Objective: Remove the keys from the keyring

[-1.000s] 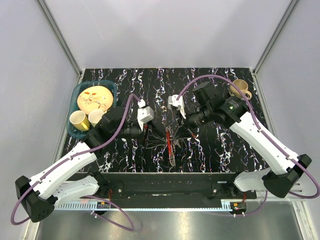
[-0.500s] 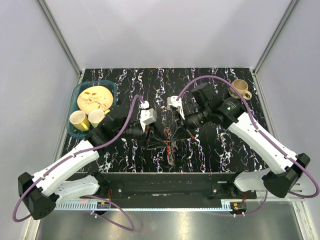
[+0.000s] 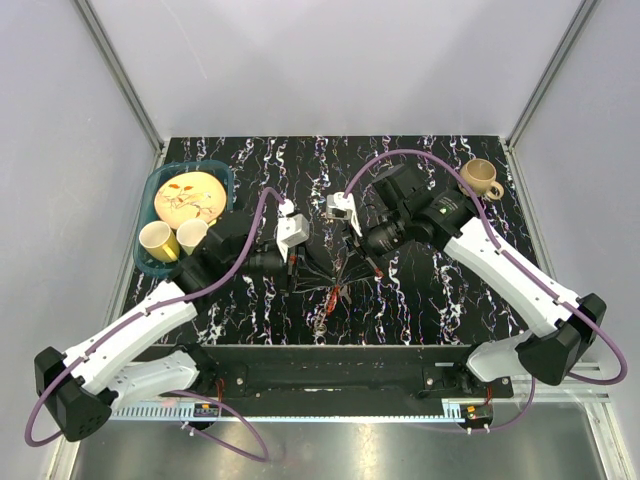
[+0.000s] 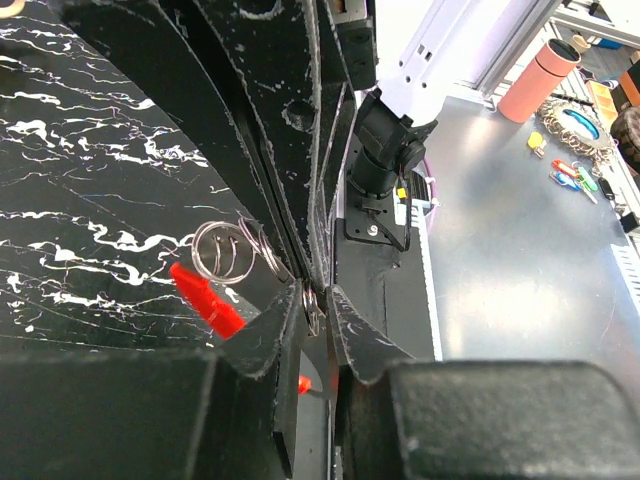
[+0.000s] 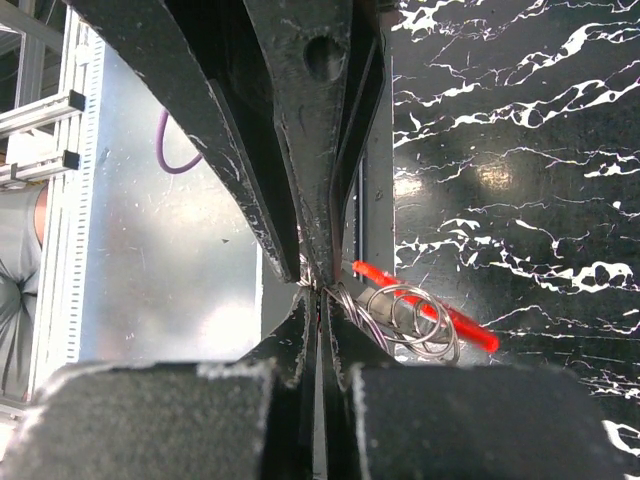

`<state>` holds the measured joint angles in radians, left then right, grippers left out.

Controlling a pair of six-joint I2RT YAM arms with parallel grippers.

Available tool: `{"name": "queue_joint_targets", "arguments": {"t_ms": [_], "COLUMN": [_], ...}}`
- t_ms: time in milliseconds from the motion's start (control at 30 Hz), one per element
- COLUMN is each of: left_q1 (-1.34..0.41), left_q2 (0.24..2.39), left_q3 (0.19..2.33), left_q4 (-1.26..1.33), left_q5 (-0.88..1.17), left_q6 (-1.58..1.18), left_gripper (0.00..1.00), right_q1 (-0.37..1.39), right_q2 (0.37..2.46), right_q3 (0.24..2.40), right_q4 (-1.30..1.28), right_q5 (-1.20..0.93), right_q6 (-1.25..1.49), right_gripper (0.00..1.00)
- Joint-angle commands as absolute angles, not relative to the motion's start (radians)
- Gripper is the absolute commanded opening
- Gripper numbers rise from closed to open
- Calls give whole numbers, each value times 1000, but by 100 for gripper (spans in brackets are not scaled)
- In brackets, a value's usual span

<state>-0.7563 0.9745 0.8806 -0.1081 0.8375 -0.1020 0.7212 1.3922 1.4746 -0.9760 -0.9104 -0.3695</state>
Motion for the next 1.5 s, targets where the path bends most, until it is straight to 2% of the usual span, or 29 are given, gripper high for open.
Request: {"name": "queue_joint_targets", "arguments": {"t_ms": [0, 133, 167, 267, 500, 567, 633, 733, 800, 1100, 1200, 1267, 1367, 1467], "left_q1": [-764, -764, -764, -764, -764, -764, -764, -762, -762, -762, -761, -761, -761, -761], "left_q2": [951, 954, 951, 948, 939, 928, 899, 873, 868, 815, 805, 798, 782, 773], "left_q3": [893, 896, 894, 894, 862, 841, 796, 759, 758, 744, 735, 736, 733, 719], "left_q4": [-58, -109, -109, -106, -68, -29, 29, 107, 114, 121, 133, 140, 143, 156], "left_q5": [867, 864, 862, 848, 775, 770, 761, 744, 736, 704, 683, 684, 693, 696], "left_q6": [-69, -51, -49, -52, -95, -107, -133, -175, -183, -196, -209, -221, -232, -244], "left_gripper": [15, 12, 6, 0, 0, 0, 0, 0, 0, 0, 0, 0, 0, 0], "right_q1": [729, 730, 729, 729, 729, 730, 729, 729, 729, 729, 729, 729, 729, 729], "right_q2": [1396, 1390, 1393, 1405, 1393, 1362, 1339, 1305, 1302, 1244, 1232, 1236, 1224, 1197], "right_q3": [1519, 1503, 1505, 1512, 1502, 1462, 1398, 1327, 1319, 1233, 1236, 1250, 1246, 1215], "right_q4": [-923, -901, -900, -896, -842, -776, -702, -645, -635, -536, -534, -543, -529, -485], "right_q5": [-910, -920, -920, -917, -870, -827, -776, -778, -773, -795, -769, -779, -792, -770], "right_q6": [-353, -342, -341, -330, -246, -184, -135, -103, -51, 34, 52, 57, 57, 63], "right_gripper": [0, 0, 0, 0, 0, 3, 16, 27, 30, 31, 36, 36, 31, 20]}}
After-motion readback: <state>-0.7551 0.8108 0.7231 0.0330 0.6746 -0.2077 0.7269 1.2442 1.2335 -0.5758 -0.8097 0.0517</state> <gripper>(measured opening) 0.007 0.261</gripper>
